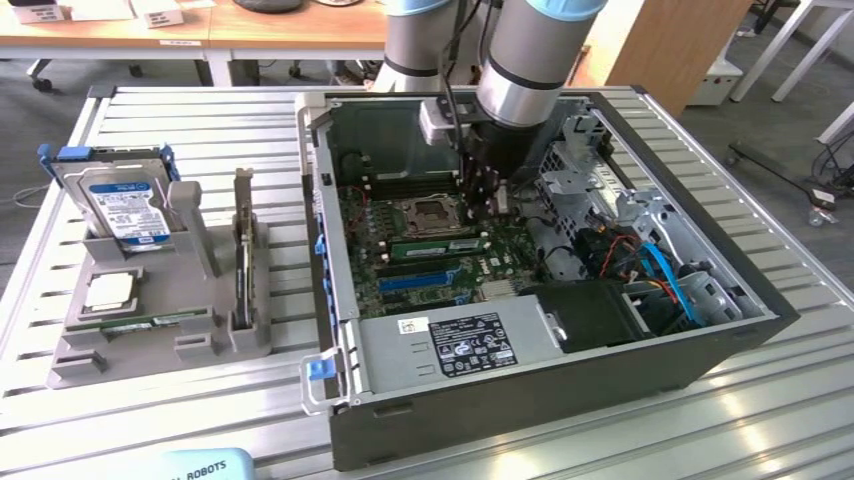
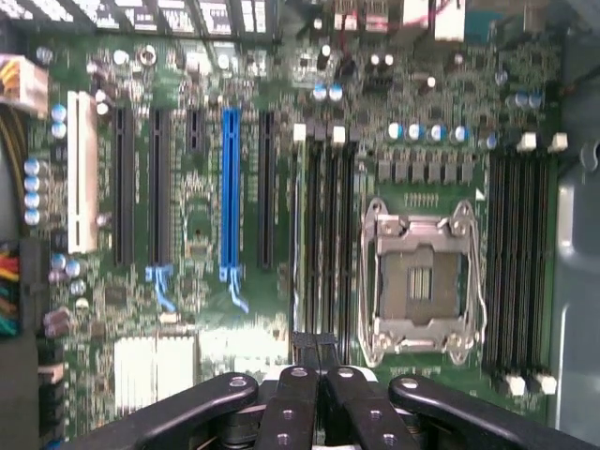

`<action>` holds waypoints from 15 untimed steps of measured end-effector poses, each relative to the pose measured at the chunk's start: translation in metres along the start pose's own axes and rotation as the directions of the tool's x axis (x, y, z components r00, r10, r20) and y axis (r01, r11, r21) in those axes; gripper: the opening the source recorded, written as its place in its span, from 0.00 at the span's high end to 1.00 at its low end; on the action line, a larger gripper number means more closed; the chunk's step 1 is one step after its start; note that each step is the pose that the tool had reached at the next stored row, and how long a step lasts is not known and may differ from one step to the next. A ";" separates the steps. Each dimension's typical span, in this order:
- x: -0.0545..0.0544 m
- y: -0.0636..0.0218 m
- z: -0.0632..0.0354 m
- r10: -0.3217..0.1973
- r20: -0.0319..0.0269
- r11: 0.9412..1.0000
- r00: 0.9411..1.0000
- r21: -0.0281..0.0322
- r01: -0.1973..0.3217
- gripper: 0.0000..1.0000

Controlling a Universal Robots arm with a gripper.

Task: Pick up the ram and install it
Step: 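Press down the ram until it locks into place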

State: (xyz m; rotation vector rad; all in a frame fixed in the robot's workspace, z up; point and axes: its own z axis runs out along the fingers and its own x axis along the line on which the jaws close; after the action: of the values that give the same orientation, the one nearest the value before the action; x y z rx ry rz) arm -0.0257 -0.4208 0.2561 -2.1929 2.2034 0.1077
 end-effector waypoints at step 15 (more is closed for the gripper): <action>0.000 0.0403 0.0015 0.003 0.000 1.000 1.000 0.001 -0.003 0.90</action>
State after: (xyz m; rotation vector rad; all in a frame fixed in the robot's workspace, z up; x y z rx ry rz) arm -0.0660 -0.4208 0.2556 -2.1893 2.2064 0.1072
